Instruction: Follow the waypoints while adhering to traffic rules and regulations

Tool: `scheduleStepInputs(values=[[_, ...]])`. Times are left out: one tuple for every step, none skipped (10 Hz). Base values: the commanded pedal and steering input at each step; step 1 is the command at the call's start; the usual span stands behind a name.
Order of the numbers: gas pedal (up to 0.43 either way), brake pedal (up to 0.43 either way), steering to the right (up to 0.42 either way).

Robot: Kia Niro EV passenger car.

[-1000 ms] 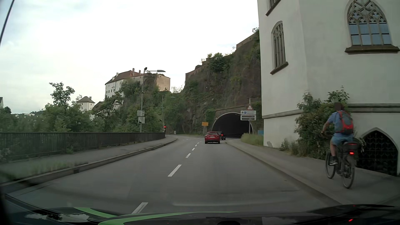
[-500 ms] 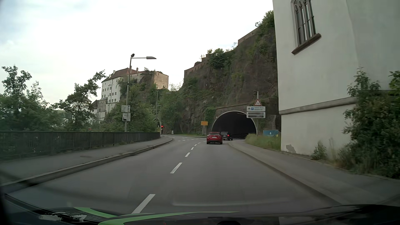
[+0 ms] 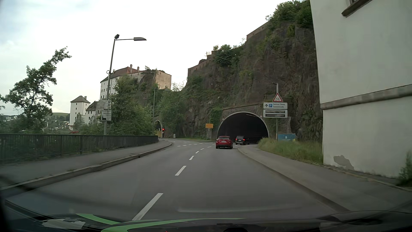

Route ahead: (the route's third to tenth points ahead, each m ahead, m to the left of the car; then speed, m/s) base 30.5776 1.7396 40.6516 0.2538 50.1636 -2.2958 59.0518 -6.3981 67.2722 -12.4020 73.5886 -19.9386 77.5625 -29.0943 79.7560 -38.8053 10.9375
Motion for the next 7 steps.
scheduleStepInputs(values=[[0.118,0.000,0.001],[0.118,0.000,0.001],[0.118,0.000,0.000],[0.118,0.000,0.000],[0.118,0.000,-0.001],[0.118,0.000,-0.001],[0.118,0.000,-0.001]])
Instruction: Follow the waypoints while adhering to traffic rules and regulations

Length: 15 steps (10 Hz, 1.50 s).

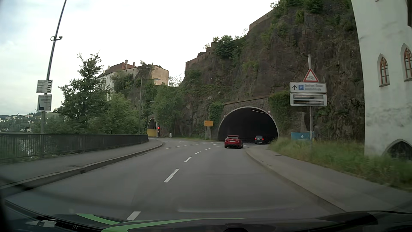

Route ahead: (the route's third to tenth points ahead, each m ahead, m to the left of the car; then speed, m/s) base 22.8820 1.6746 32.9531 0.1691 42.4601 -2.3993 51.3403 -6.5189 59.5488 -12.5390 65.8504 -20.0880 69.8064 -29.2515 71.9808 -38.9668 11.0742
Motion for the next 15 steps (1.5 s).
scheduleStepInputs(values=[[0.118,0.000,0.000],[0.110,0.000,-0.001],[0.110,0.000,-0.001],[0.110,0.000,0.000],[0.110,0.000,0.000],[0.110,0.000,0.001],[0.110,0.000,0.004],[0.110,0.000,0.008],[0.079,0.000,0.011],[0.079,0.000,0.011],[0.079,0.000,0.012],[0.079,0.000,0.017],[0.067,0.000,0.025],[0.067,0.000,0.030],[0.067,0.000,0.033]])
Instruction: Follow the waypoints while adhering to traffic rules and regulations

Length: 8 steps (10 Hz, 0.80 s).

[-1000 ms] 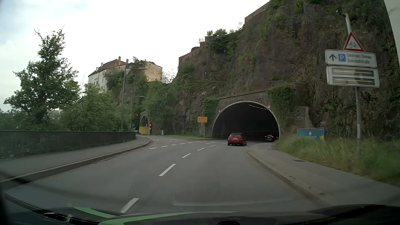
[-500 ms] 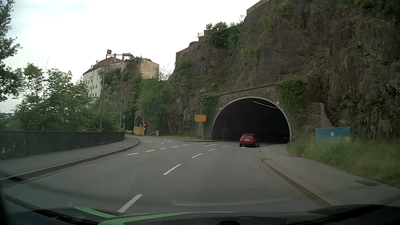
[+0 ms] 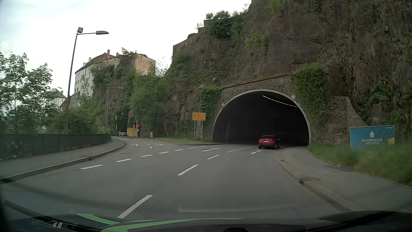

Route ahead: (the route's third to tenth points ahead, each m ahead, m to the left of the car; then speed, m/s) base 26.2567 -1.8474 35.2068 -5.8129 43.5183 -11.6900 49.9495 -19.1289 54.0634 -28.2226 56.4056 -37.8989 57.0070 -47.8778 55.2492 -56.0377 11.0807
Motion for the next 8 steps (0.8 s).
scheduleStepInputs(values=[[0.067,0.000,0.037],[0.067,0.000,0.041],[0.067,0.000,0.044],[0.059,0.000,0.047],[0.047,0.000,0.050],[0.047,0.000,0.053],[0.047,0.000,0.056],[0.047,0.000,0.059]])
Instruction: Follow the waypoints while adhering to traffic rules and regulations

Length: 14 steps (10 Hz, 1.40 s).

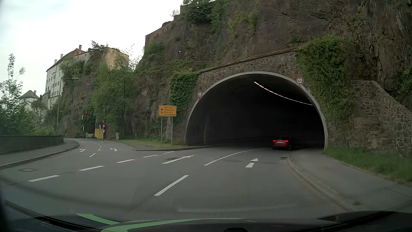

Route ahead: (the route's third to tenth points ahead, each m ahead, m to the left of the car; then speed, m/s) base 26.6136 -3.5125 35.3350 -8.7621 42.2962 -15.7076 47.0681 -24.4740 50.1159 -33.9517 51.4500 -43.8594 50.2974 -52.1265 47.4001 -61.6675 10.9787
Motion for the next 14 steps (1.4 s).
scheduleStepInputs(values=[[0.047,0.000,0.064],[0.047,0.000,0.064],[0.047,0.000,0.064],[0.039,0.000,0.064],[0.008,0.000,0.065],[0.008,0.000,0.067],[0.008,0.000,0.068],[0.008,0.000,0.073],[0.008,0.000,0.080],[0.008,0.000,0.083],[0.008,0.000,0.083],[0.008,0.000,0.086],[0.008,0.000,0.092],[0.020,0.000,0.095]])
